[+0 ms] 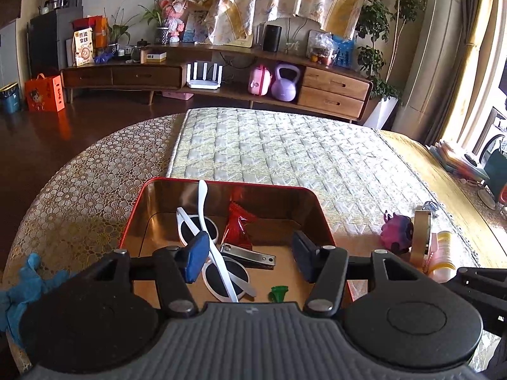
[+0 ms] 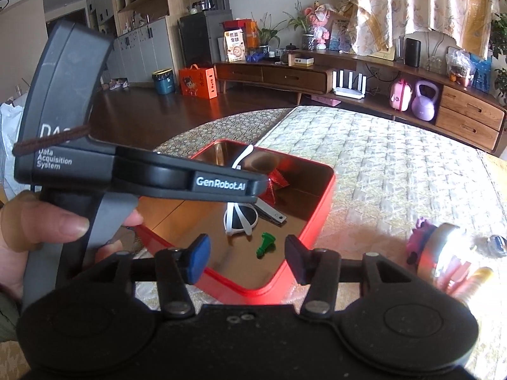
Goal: Organize rigid objects
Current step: 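Release the nail clipper into the tin with the left tool while the right tool drops the pushpin in, then withdraw both open tools from the tin back toward the pile, then reach the right tool toward the white-yellow bottle in the pile, then grasp the white-yellow bottle with the right tool while the left tool grasps the purple block, then carry the bottle with the right tool while the left tool carries the purple block to the tin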
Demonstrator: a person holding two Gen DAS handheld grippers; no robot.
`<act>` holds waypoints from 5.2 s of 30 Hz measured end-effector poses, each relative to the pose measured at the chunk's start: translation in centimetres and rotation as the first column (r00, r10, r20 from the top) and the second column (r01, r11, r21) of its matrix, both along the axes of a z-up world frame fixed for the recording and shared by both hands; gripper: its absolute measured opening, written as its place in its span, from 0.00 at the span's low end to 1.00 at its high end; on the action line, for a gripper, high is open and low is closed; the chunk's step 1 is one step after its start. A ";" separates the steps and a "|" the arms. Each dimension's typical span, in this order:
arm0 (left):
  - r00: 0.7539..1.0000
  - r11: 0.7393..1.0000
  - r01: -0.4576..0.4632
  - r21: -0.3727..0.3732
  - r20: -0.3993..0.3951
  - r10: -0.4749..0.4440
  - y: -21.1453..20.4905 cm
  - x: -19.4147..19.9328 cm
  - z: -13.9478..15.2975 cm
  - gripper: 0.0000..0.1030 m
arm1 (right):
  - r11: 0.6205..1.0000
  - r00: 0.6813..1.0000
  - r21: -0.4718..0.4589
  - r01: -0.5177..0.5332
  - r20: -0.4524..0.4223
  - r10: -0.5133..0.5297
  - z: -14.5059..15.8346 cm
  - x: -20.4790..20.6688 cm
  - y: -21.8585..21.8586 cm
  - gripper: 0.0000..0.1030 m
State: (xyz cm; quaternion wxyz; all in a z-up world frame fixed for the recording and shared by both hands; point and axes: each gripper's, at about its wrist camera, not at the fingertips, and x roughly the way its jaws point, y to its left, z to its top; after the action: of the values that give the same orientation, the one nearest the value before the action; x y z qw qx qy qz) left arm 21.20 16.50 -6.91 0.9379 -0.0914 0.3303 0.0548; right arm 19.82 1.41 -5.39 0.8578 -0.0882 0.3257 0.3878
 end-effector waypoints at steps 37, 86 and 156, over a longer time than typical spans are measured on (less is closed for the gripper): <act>0.980 0.979 0.201 0.038 -0.026 -0.200 -13.3 -4.8 0.8 0.78 | 0.936 0.935 0.033 0.352 -0.052 -0.350 0.0 -2.5 -17.6 1.00; 0.881 0.880 0.472 0.042 0.001 -0.473 -22.4 -0.9 -6.2 0.80 | 0.909 0.893 -0.071 0.410 -0.168 -0.416 -4.2 11.3 -17.9 0.97; 0.958 0.958 0.286 0.016 0.015 -0.286 -15.8 -3.6 -0.4 0.39 | 0.892 0.873 0.051 0.449 -0.237 -0.426 -0.4 2.6 -18.6 0.46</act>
State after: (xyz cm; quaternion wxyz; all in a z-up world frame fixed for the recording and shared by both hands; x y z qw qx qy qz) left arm 17.63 0.68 -7.33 0.9393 -0.0367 0.3316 -0.0799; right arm 22.37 -17.15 -5.78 0.8854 0.0761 0.4089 0.2074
